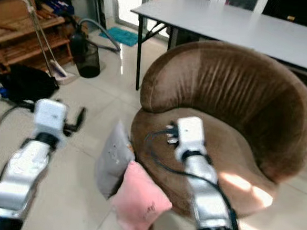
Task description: Move the pillow to the sofa from floor
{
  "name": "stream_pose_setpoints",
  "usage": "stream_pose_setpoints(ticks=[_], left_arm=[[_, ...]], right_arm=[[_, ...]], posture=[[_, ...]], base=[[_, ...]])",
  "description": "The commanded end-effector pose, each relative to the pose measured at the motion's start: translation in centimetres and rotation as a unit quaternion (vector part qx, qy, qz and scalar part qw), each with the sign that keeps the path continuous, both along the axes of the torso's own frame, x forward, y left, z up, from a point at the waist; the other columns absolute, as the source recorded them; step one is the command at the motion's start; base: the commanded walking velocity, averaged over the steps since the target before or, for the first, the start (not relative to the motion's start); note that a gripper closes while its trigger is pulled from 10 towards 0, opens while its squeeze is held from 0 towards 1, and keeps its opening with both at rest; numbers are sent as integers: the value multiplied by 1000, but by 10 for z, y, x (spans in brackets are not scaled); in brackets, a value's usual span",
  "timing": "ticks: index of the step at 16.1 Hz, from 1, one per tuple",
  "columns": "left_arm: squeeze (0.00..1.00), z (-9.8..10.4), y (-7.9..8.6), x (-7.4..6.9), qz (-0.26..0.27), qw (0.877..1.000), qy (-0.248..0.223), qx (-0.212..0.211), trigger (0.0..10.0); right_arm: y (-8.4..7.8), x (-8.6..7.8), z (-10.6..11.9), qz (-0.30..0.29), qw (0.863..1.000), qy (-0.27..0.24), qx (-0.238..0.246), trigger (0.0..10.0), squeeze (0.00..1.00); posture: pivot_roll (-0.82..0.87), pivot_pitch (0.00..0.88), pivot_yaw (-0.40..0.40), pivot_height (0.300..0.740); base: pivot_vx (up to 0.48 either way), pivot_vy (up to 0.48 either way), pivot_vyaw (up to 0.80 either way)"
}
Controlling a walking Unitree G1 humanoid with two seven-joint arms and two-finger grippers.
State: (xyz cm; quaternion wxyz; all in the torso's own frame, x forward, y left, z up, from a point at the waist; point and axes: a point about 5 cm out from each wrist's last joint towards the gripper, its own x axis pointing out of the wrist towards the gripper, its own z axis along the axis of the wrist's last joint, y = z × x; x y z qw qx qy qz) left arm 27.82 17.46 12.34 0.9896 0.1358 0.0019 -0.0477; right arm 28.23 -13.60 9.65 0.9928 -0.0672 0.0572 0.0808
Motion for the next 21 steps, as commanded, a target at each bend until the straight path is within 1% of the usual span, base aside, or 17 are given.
stream_pose_setpoints(ticks=[1,2,5,6,7,9,10,11,13,14,15,16,17,18,19,20,21], left_arm=[[0,-1,4,0,3,1000,4,9,10000],[0,-2,4,-1,0,1000,6,11,10000],[0,-4,2,-4,-22,1000,7,10,10000],[0,-4,2,-4,-23,1000,5,12,10000],[0,-3,3,-4,-18,1000,1,13,10000],[0,-5,4,-4,-11,1000,9,11,10000],[0,-6,3,-5,-15,1000,18,-5,10000],[0,-6,3,-6,-18,1000,22,-11,10000],[0,-8,5,-7,-7,999,25,-22,10000],[0,-8,6,-7,-1,999,26,-20,10000],[0,-7,8,-7,8,1000,12,-1,10000],[0,-6,9,-7,14,1000,0,3,10000],[0,-6,10,-7,21,1000,4,7,10000],[0,-5,9,-6,15,1000,-4,10,10000],[0,-4,8,-6,9,1000,-11,5,10000],[0,-3,7,-6,8,1000,-13,5,10000],[0,-4,7,-7,3,1000,-11,0,10000]], right_arm=[[4,0,2,8,1000,-4,8,10000,0],[5,-1,1,8,1000,-4,10,10000,0],[6,-2,1,9,1000,-6,14,10000,0],[6,-2,2,9,1000,-6,14,10000,0],[6,-2,2,10,1000,-7,15,10000,0],[6,-3,2,11,1000,-8,16,10000,0],[6,-3,2,11,1000,-8,16,10000,0],[6,-3,2,11,1000,-9,16,10000,0],[5,-4,2,10,1000,-10,16,10000,0],[5,-4,2,10,1000,-10,16,10000,0],[5,-3,3,9,1000,-12,17,10000,0],[5,-3,3,8,1000,-13,17,10000,0],[4,-3,3,8,1000,-12,24,10000,0],[4,-4,3,8,999,-8,36,10000,0],[4,-4,3,7,999,-6,36,10000,0],[4,-4,3,7,999,-6,33,10000,0],[3,-4,2,6,1000,-6,19,10000,0]], posture=[[1,1,-18,740],[2,6,-17,740],[2,9,-15,710],[2,10,-15,705],[2,10,-15,690],[2,10,-15,675],[1,14,-16,665],[0,16,-15,655],[-1,19,-16,631],[-1,20,-17,627],[-1,21,-18,627],[-3,24,-20,627],[-3,25,-21,627],[-5,28,-23,627],[-5,28,-23,627],[-7,32,-22,627],[-7,32,-22,627]], base=[[0,0,0],[0,0,0],[0,0,0],[0,0,0],[0,0,0],[0,0,0],[0,0,0],[0,0,0],[0,0,0],[0,0,0],[0,0,0],[0,0,0],[0,0,0],[0,0,0],[0,0,0],[0,0,0],[0,0,0]])
